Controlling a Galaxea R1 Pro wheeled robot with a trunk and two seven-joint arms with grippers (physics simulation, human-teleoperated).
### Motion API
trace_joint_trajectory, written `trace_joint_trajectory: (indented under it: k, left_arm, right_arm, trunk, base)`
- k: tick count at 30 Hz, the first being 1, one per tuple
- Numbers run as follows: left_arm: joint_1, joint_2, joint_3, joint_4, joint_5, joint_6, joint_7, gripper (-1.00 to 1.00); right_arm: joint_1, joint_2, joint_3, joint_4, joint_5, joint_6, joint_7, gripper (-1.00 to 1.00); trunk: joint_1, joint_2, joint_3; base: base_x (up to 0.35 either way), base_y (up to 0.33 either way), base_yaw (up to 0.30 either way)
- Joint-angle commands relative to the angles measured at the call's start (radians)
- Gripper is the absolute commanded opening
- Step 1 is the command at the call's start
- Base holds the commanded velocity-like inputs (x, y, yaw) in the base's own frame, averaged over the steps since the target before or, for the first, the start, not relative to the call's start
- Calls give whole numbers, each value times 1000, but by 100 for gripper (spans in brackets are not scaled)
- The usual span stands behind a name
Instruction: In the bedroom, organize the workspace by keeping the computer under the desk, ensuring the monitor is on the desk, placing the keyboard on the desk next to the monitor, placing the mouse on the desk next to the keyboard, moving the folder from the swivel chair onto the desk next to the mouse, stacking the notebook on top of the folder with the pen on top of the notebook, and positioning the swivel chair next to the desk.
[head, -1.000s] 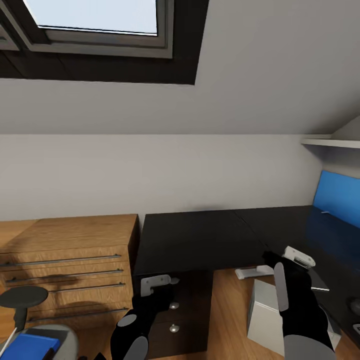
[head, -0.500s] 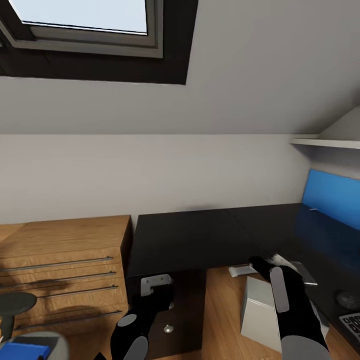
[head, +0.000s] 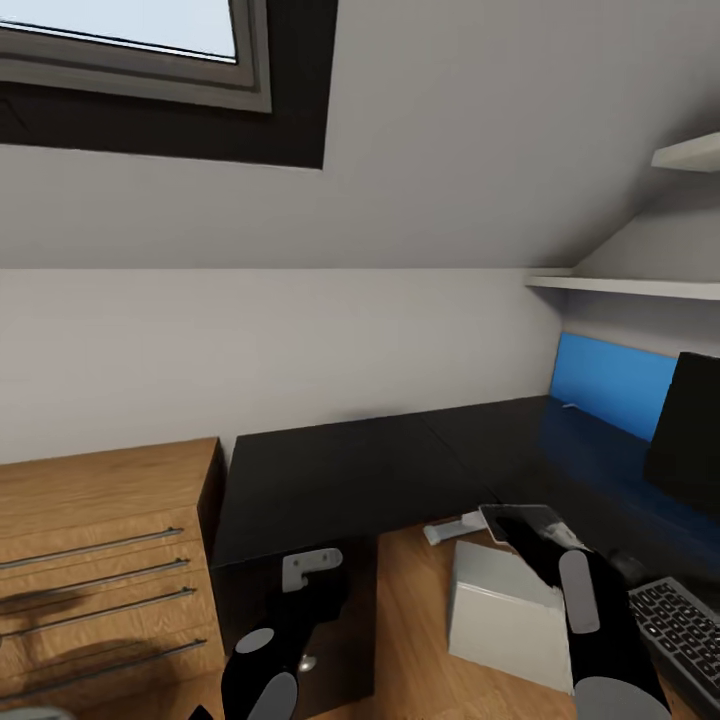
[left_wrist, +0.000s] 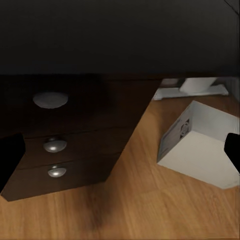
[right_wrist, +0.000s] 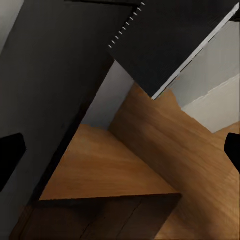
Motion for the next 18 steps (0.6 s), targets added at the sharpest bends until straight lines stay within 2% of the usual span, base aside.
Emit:
trace_joint_trajectory:
  k: [1,7,8,9,12,15,18]
  left_arm:
    - [-1,0,-1,-1,8,2,9,100]
    - [-1,0,-1,-1,8,2,9,100]
    - [-1,0,-2,-1,8,2,9,100]
    - [-1,0,-2,-1,8,2,9,100]
    - [-1,0,-3,-1,8,2,9,100]
    - [-1,-1,-5,-2,8,1,9,100]
    - [-1,-1,-6,-3,8,1,9,100]
  right_arm:
    - [-1,-20,-24,52,-13,3,98,100]
    - [-1,-23,-28,76,-16,-6,136,100]
    - [-1,-20,-27,83,-16,-89,137,100]
    - [-1,-20,-27,86,-16,-107,137,100]
    - [-1,-12,-25,169,-24,-281,140,100]
    - [-1,-8,-25,237,-43,-386,140,100]
    - [-1,-1,-24,265,-66,-437,140,100]
  trunk:
    - [0,-1,-1]
    - [0,-1,-1]
    - [0,-1,-1]
    - [0,-1,-1]
    - [0,-1,-1]
    - [8,-15,-7]
    - [19,-36,-17]
  base:
    - [0,0,-168]
    - [0,0,-62]
    - [0,0,-2]
    - [0,0,0]
    - [0,0,0]
    - [0,0,0]
    - [0,0,0]
